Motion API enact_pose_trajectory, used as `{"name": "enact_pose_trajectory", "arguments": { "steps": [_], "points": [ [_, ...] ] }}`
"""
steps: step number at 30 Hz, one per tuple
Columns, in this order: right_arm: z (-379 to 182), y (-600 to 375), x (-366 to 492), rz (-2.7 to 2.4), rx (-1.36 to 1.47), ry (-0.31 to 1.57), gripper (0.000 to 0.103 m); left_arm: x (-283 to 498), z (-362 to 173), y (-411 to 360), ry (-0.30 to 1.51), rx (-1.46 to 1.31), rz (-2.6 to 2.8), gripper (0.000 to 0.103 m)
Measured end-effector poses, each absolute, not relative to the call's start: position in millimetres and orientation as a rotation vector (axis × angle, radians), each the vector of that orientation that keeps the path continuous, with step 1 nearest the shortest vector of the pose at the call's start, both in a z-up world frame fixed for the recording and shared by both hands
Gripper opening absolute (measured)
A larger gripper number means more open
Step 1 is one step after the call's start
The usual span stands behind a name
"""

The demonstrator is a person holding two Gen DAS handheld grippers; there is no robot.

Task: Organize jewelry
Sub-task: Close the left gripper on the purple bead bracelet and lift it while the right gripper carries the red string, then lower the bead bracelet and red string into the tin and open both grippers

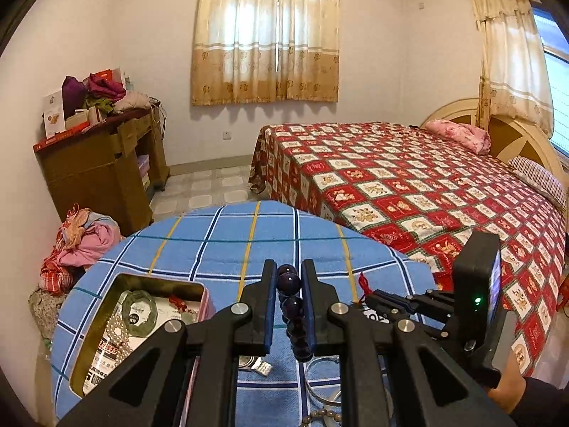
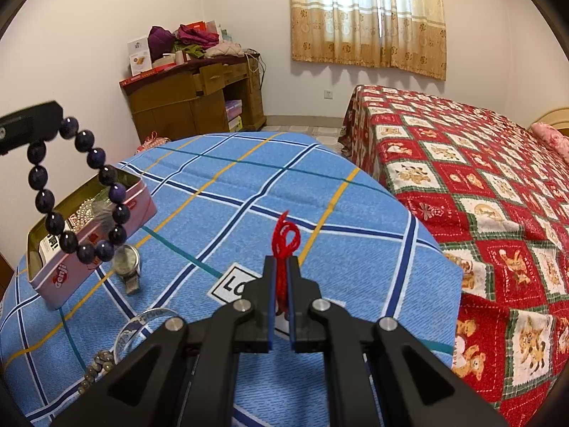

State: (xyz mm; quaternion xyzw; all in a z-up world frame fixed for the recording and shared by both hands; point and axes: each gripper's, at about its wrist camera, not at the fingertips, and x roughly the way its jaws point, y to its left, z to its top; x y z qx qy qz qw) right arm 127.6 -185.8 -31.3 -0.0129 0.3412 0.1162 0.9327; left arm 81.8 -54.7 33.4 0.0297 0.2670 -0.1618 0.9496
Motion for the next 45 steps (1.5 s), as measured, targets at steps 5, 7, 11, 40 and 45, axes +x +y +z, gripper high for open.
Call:
{"name": "enact_pose_trajectory", "arguments": {
  "steps": [5, 7, 11, 40, 45],
  "points": [
    [-29.2, -183.7, 122.7, 0.243, -0.035, 0.679, 0.008, 78.2, 40.2, -47.0, 0.533, 0.056, -0.323, 0.013],
    [-26.9, -180.1, 121.2, 0.254, -0.040, 0.678, 0.008, 77.4, 40.9, -41.4, 0.533, 0.052, -0.315, 0.013],
    [-13.8, -170.8, 116.7, 0.276, -0.057, 0.660, 0.008, 73.7, 44.4, -25.0, 0.523, 0.033, -0.294, 0.013],
    [52.4, -14.9, 139.4, 0.659, -0.182, 0.579, 0.007, 97.5, 23.5, 110.5, 0.551, -0.061, -0.028, 0.013],
    [37.2, 1.8, 145.9, 0.692, -0.198, 0.605, 0.007, 107.9, 5.7, 121.2, 0.589, -0.063, -0.003, 0.013]
  ]
}}
